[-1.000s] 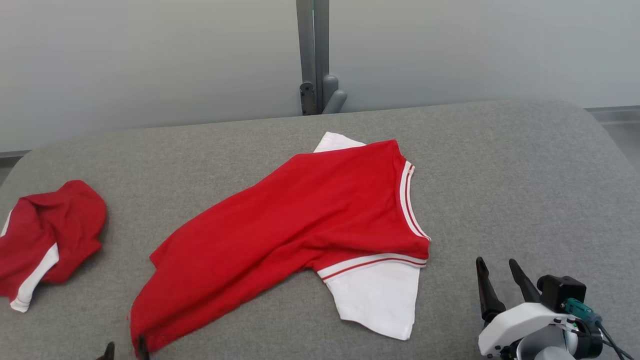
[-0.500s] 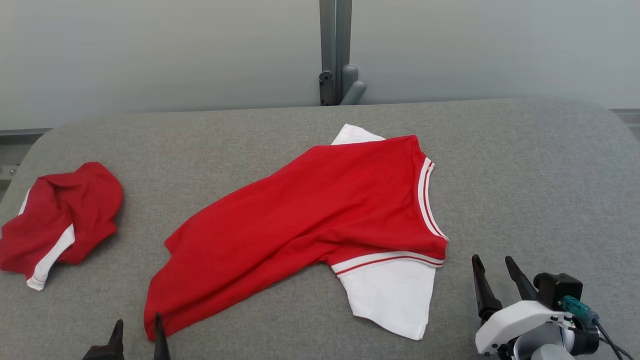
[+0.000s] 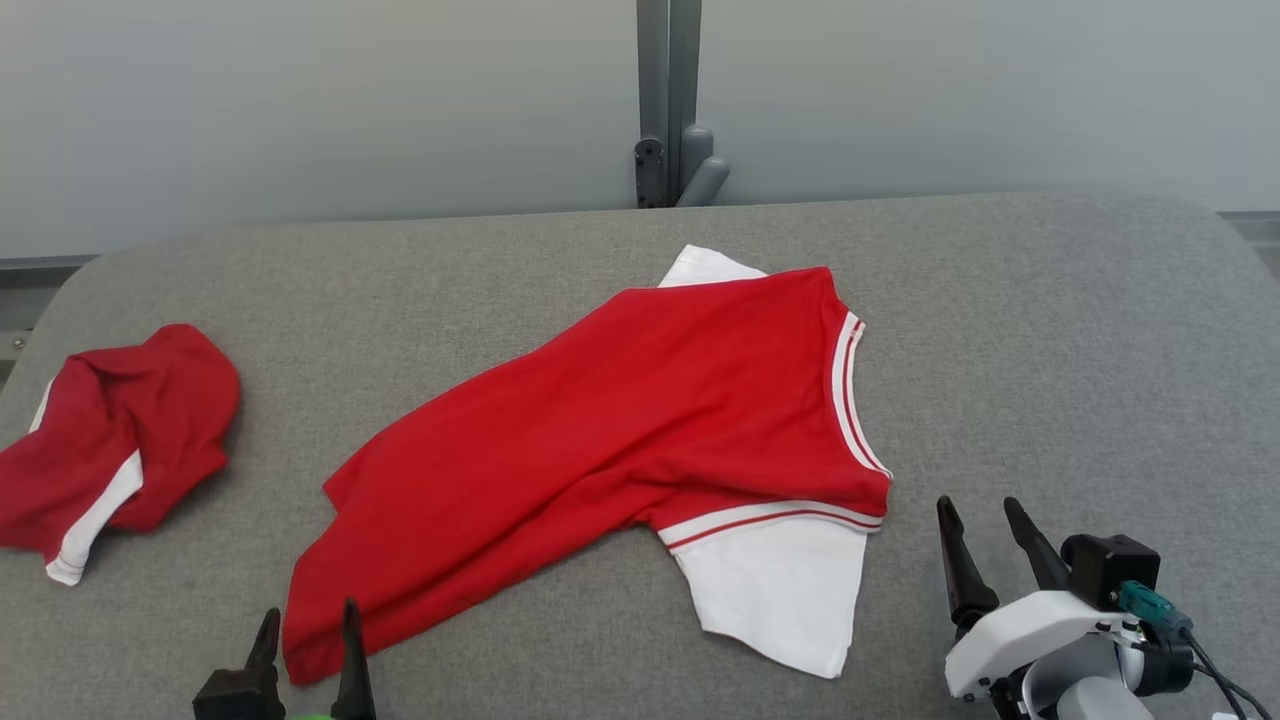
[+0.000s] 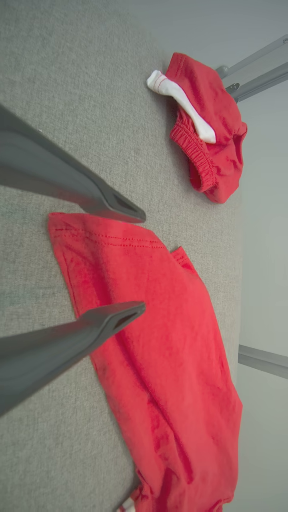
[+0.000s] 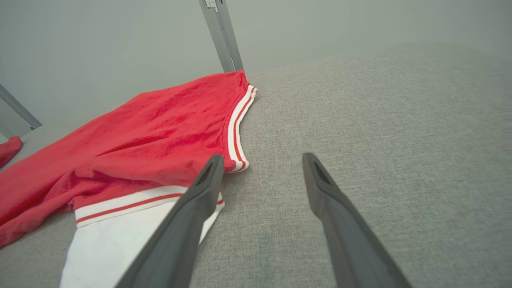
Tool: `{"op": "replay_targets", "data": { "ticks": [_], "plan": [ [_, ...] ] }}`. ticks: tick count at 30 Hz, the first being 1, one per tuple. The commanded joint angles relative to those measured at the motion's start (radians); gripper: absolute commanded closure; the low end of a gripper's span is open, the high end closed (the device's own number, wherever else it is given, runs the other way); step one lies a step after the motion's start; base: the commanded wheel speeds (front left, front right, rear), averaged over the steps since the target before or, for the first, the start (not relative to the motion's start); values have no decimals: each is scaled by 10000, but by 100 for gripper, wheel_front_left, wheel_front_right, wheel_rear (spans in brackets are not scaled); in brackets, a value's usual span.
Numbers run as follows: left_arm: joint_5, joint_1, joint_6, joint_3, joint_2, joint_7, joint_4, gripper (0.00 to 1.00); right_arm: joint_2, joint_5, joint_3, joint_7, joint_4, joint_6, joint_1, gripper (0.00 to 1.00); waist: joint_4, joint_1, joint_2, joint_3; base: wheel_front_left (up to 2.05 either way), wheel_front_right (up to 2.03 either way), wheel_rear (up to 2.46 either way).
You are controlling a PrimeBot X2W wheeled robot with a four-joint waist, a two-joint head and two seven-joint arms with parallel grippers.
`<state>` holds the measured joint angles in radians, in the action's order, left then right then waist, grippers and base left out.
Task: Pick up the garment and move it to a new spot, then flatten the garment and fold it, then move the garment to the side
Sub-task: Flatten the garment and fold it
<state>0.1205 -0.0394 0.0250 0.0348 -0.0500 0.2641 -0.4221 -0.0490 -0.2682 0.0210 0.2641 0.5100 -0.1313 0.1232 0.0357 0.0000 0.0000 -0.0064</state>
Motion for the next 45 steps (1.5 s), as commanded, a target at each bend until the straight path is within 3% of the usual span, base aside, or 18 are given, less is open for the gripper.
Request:
{"op": "replay_targets", "data": {
  "ticks": [1,19,39,45],
  "plan": [
    [19,-111,-60,-32,-16,3,85,0,-36,166,10,3,-130,11,-51,0,-116,0,0,-73,0,0,0],
    [14,-375,-263,-162,-17,3,315,0,-36,1329,342,3,-1466,11,-505,0,-547,0,0,-534,0,0,0],
    [14,-493,-331,-217,-18,3,583,0,-36,1499,653,3,-1604,11,-641,0,-534,0,0,-488,0,0,0],
    [198,-472,-332,-257,-18,3,320,0,-36,1351,1079,3,-1005,11,-663,0,-414,0,0,-260,0,0,0]
  ]
}}
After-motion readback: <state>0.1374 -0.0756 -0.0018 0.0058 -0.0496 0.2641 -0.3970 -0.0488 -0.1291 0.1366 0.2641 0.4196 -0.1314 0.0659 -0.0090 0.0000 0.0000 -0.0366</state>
